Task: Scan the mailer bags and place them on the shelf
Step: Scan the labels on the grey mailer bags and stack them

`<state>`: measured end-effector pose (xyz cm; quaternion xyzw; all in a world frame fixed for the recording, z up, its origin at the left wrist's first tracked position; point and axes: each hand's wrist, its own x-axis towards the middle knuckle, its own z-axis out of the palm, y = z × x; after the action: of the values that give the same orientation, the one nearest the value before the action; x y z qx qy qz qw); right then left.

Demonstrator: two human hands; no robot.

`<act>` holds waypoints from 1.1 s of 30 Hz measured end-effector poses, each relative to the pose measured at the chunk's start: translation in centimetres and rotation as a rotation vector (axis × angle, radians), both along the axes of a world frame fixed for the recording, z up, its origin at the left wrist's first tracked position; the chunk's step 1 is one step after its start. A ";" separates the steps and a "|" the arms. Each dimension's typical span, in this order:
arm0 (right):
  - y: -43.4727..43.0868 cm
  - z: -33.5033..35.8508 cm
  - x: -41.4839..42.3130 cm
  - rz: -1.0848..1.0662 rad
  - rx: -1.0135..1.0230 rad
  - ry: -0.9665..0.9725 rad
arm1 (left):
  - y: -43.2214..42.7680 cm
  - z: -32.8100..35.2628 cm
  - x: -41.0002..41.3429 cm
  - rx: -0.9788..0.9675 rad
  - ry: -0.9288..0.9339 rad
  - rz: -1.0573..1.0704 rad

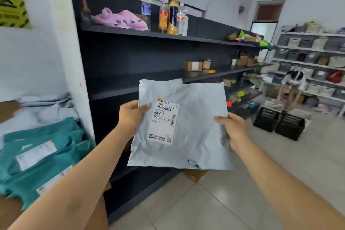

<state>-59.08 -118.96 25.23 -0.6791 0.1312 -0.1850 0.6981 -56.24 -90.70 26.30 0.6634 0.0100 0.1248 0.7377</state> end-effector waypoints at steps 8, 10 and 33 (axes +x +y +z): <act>6.4 -1.8 17.0 0.241 0.017 0.024 | 6.0 -1.7 10.9 0.185 -0.090 0.286; 8.3 -1.1 21.5 0.284 -0.013 0.013 | 7.6 -1.2 14.6 0.224 -0.115 0.344; 28.2 1.3 63.0 0.733 -0.155 0.053 | 23.1 1.5 45.4 0.548 0.199 0.954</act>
<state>3.87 -90.79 26.55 -0.7364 -0.1171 0.0855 0.6608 -10.81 -67.57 27.76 0.7614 0.3460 0.3796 0.3956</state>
